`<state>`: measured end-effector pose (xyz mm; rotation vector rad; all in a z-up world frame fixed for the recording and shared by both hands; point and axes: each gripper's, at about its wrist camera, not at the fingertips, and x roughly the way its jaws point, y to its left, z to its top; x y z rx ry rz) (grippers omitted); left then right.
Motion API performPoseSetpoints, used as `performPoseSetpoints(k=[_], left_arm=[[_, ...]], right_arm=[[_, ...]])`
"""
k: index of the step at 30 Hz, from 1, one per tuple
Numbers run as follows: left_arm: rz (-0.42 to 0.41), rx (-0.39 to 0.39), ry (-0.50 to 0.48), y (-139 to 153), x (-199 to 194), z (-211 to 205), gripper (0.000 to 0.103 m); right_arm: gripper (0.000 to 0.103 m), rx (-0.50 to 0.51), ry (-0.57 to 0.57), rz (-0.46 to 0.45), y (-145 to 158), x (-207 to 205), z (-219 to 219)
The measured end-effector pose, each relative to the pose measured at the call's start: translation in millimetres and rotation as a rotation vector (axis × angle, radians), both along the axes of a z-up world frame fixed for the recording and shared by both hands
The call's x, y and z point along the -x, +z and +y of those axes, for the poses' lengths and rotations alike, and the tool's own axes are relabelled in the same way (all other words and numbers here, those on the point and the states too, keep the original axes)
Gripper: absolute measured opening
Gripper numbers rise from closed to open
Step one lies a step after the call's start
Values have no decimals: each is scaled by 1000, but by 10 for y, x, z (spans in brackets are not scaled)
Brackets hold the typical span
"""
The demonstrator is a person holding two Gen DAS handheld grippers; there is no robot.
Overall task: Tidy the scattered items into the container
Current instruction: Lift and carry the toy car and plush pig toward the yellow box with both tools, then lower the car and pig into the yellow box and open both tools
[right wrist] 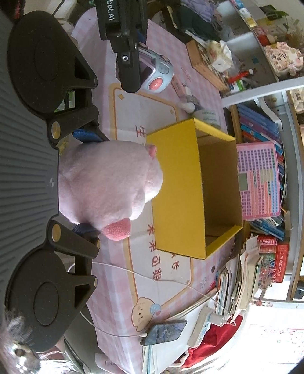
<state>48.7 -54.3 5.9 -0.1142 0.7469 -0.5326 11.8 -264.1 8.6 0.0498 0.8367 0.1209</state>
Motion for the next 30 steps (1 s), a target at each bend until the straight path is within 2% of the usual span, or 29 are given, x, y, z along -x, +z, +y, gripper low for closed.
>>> performPoseSetpoints(k=[15, 25, 30], left_arm=[[-56, -4, -36, 94, -362, -193, 40], [-128, -8, -13, 250, -704, -353, 40], [-141, -21, 21, 303, -861, -453, 40]], right_arm=[[61, 16, -4, -15, 76, -398, -126], [61, 29, 51, -125, 321, -799, -241], [61, 32, 91, -151, 388, -1057, -328]])
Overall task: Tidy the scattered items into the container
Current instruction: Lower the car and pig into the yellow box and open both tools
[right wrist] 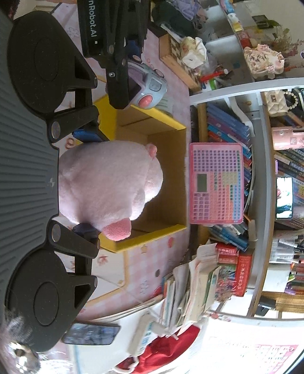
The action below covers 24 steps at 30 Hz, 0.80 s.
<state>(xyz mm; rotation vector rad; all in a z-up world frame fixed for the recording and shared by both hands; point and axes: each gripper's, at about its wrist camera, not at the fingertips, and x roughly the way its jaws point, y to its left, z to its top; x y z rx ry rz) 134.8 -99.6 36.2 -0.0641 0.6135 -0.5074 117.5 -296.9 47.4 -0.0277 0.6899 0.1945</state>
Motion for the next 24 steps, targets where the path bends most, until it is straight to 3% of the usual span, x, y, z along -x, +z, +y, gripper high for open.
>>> performPoseSetpoints(k=[12, 24], left_arm=[[-21, -77, 98, 52, -550, -237, 40], [97, -188, 127, -279, -1263, -448, 40]], right_arm=[[61, 20, 145, -19, -6, -731, -135], [61, 121, 309, 108, -420, -1607, -24]])
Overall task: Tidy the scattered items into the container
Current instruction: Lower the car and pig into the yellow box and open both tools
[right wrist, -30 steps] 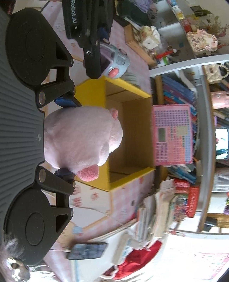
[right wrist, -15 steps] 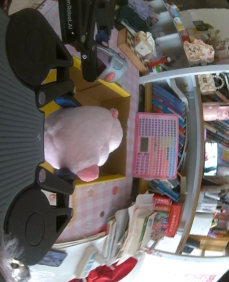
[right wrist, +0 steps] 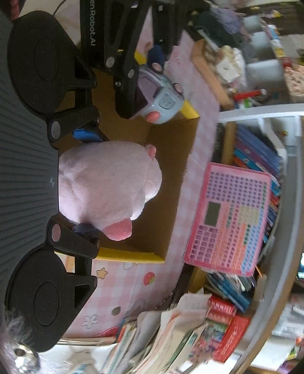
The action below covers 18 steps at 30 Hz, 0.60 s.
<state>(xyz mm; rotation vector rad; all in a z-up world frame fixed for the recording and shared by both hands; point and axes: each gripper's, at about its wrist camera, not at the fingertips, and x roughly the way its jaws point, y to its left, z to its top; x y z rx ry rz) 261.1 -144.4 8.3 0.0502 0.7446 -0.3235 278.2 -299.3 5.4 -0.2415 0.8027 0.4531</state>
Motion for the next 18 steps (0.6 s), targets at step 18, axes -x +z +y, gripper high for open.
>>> performPoseSetpoints(k=[18], left_arm=[[132, -105, 10, -391, -490, -129, 41]], right_arm=[[63, 238, 290, 96, -474, -583, 340]])
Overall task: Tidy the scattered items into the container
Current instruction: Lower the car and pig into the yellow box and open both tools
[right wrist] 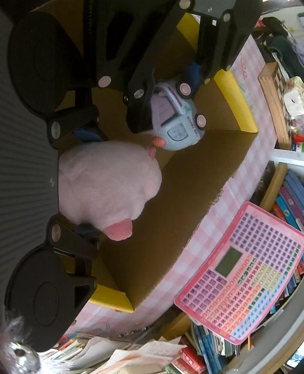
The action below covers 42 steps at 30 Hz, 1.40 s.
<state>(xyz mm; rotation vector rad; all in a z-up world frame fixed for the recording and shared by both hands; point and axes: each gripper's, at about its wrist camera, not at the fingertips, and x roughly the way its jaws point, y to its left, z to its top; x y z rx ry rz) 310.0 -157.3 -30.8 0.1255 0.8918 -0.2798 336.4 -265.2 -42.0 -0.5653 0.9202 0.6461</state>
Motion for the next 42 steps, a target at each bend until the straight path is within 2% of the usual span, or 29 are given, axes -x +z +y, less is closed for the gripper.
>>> performPoseSetpoints(k=[7, 12, 13, 15, 17, 20, 24, 28, 35, 42], left_arm=[[10, -4, 0, 0, -23, -2, 42], [0, -12, -1, 14, -8, -17, 46], [-11, -20, -3, 28, 8, -26, 49], [-47, -54, 20, 70, 43, -34, 76], [-88, -56, 28, 127, 87, -13, 81], [-108, -24, 34, 206, 139, 30, 82], [-148, -20, 43, 300, 256, 42, 87], [-172, -5, 37, 391, 384, 55, 87], [-225, 32, 34, 571, 643, 143, 92], [-264, 64, 8, 689, 937, 237, 93]], right_arm=[[68, 18, 10, 1, 1, -23, 37], [79, 37, 0, -21, 7, -21, 33], [81, 36, 1, -26, 14, -16, 25], [84, 30, 5, -40, 32, -4, -4], [85, 7, 0, -49, 63, 4, -50], [85, -18, -44, -57, 124, 2, -122], [85, -59, -91, -84, 271, 43, -206], [85, -92, -127, -120, 439, 130, -265], [89, -157, -208, -184, 734, 411, -358], [89, -182, -279, -201, 822, 782, -384]])
